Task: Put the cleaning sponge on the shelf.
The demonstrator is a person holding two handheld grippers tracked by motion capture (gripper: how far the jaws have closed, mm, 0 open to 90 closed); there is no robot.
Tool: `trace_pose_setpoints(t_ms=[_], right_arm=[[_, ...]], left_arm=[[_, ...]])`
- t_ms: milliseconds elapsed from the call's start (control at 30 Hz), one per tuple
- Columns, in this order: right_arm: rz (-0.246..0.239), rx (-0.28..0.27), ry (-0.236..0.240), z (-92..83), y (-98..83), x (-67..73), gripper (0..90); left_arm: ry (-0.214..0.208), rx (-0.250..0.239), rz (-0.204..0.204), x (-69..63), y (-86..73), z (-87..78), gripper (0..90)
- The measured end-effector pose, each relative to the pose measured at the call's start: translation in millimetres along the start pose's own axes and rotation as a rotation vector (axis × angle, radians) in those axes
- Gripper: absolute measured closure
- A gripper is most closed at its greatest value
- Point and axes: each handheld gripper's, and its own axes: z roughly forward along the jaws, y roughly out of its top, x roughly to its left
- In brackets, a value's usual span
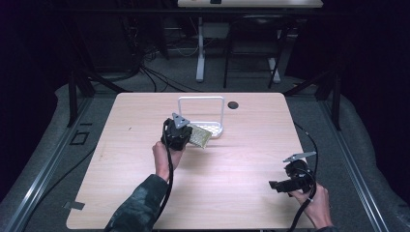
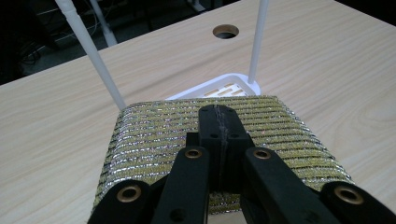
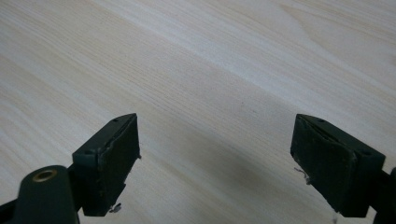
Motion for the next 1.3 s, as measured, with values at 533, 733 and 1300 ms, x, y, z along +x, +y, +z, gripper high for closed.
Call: trace_pose_setpoints(t_ms=[533,733,1300], right_arm=[[-0.003,-0.001,0.001,0.1,-0.1,0.7,15.0],[-0.005,0.005,0.004,-0.7,-0.6,0.5,15.0],[-0.008,0.003,0.012,-0.5,-1.5,1.5,15.0]], left_arm=[[0.034,-0.037,-0.032,-11.1,12.2,18.5,90.0],[0.071,-0.056,-0.038,-17.0,12.3,28.4,90.0],[0.120,-0.092,-0.101,-18.5,9.6,50.5,90.0]])
